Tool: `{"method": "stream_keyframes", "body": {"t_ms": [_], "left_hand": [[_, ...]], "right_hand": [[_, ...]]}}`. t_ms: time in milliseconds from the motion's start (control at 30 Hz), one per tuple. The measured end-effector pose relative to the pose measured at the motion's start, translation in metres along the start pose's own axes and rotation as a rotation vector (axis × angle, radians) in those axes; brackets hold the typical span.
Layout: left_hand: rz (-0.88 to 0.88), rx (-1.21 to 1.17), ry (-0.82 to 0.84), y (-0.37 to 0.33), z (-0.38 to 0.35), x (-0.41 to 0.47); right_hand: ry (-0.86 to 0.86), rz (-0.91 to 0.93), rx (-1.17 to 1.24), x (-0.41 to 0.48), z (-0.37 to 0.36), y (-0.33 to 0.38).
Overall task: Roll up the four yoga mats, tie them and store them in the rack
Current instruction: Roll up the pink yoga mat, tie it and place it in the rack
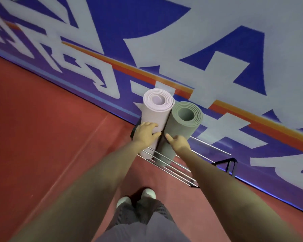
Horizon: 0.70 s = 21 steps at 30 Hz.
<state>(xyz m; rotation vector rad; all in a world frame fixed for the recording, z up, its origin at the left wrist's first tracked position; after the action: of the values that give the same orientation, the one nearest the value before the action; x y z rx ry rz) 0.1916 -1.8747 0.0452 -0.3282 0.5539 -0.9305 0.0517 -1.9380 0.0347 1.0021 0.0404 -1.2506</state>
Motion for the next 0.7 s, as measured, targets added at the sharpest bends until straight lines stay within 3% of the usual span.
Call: {"method": "stream_keyframes", "body": {"t_ms": [167,400,700], "left_hand": [[0.206,-0.172,-0.024,0.072,0.042,-0.039],[0.476,-0.302,-0.123,0.201,0.093,-0.147],[0.874,-0.34,-0.241,0.37,0.1,-0.383]], "right_hand": [[0.17,0.271,0.022,-0.016,-0.062,0.07],[0.38,0.497,-0.216,-0.069,-0.181,0.15],[0.874,0.833,-0.581,-0.254,-0.4,0.21]]}}
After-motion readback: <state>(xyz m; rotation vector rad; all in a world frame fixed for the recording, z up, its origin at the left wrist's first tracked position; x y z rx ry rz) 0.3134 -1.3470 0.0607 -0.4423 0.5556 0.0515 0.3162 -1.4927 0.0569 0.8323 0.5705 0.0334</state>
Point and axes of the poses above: each hand's wrist, its own x-axis towards the middle knuckle, its own z-axis out of the back of the hand, y = z × x, the point moved 2 cm from there along x, towards the middle knuckle, and after that the axes turned 9 degrees about z, right-handed, at the moved point
